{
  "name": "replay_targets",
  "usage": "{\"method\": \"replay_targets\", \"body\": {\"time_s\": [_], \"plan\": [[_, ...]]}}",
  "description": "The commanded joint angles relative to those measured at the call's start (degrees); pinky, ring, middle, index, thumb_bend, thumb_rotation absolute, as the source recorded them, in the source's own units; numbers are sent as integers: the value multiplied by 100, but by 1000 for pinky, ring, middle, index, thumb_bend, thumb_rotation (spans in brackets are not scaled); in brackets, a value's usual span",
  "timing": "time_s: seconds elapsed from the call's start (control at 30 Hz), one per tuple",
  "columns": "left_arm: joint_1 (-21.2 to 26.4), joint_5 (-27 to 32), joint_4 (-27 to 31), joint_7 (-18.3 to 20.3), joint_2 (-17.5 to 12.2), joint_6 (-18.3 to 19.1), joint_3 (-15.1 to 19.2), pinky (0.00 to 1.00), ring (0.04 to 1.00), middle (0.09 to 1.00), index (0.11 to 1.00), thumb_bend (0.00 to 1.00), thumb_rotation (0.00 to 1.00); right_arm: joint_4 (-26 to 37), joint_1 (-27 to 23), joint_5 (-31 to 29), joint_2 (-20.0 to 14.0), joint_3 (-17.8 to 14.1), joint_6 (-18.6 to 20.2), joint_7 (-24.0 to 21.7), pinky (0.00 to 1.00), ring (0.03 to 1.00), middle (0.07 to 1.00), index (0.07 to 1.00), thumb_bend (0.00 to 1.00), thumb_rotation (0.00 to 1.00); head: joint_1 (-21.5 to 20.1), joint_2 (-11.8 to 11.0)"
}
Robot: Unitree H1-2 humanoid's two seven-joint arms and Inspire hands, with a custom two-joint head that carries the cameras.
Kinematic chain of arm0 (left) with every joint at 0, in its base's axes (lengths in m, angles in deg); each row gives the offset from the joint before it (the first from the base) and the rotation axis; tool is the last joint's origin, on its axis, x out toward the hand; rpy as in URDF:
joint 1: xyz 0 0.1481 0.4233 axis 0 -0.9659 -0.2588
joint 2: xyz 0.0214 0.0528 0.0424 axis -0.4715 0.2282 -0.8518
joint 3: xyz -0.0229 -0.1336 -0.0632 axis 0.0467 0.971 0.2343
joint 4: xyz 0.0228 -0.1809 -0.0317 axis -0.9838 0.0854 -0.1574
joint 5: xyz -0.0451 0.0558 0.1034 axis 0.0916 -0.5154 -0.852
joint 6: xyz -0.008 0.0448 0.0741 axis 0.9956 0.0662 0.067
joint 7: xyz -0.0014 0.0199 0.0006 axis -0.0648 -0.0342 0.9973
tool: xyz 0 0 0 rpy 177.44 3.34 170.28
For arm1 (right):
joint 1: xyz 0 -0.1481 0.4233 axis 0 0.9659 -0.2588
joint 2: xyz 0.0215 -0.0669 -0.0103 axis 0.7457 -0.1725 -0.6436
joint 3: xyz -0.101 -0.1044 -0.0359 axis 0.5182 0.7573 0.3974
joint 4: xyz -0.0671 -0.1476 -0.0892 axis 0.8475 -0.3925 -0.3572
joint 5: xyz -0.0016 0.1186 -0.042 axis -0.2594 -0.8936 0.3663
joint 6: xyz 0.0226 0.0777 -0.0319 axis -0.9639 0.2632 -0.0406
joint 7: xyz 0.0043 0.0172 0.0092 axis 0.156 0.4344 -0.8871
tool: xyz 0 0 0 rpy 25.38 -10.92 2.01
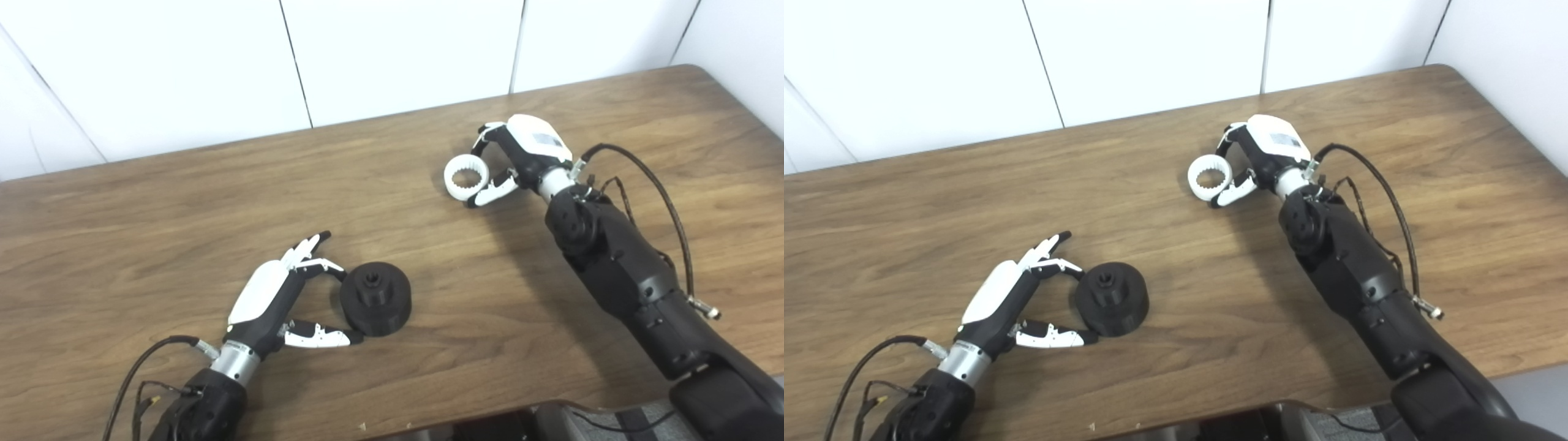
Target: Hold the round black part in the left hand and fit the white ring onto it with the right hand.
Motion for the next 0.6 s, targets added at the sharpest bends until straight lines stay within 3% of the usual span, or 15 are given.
{"method": "replay_targets", "body": {"time_s": [0.0,0.37,0.57], "plan": [[130,-28,82,-83,9,-54,31,1000,1000,1000,603,946,301,282,-189,-30,-43,-127,-209,233,891,888,859,490,519,154,-4,12],[163,-2,49,-100,40,-73,43,1000,1000,1000,599,949,293,1051,-184,-191,-14,-314,-211,129,925,900,869,491,516,155,35,22],[171,-52,74,-78,50,-38,31,1000,1000,1000,601,944,293,1451,-204,-274,-26,-364,-234,53,841,885,858,490,518,156,86,42]]}}
